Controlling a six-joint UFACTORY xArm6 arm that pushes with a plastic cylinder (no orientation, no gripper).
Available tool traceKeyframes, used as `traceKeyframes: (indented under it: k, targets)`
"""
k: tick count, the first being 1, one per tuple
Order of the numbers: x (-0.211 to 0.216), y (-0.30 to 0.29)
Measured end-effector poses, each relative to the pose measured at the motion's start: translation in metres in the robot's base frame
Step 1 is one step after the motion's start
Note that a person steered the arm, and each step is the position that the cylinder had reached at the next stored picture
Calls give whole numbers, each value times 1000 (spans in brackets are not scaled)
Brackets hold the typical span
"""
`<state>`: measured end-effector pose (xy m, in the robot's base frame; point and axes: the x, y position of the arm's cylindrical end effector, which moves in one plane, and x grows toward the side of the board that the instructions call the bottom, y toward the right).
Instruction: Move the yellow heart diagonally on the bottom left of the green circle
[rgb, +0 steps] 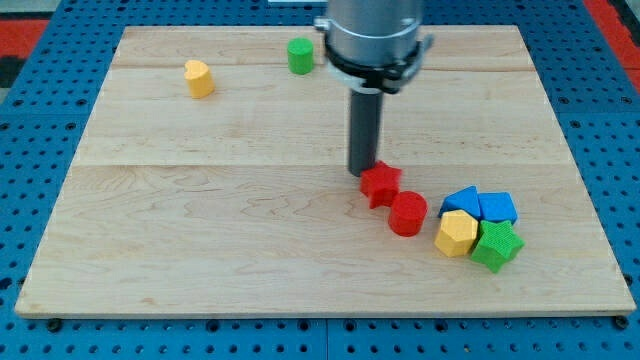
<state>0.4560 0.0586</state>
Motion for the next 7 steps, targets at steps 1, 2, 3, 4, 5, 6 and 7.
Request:
traceKeyframes:
  k: [1,2,3,4,5,6,7]
  targets:
    - [11,37]
    - [20,28]
    - [-18,1]
    - [-72,-15]
    - [-112,-57]
    - [-130,-127]
    - [-151,-192]
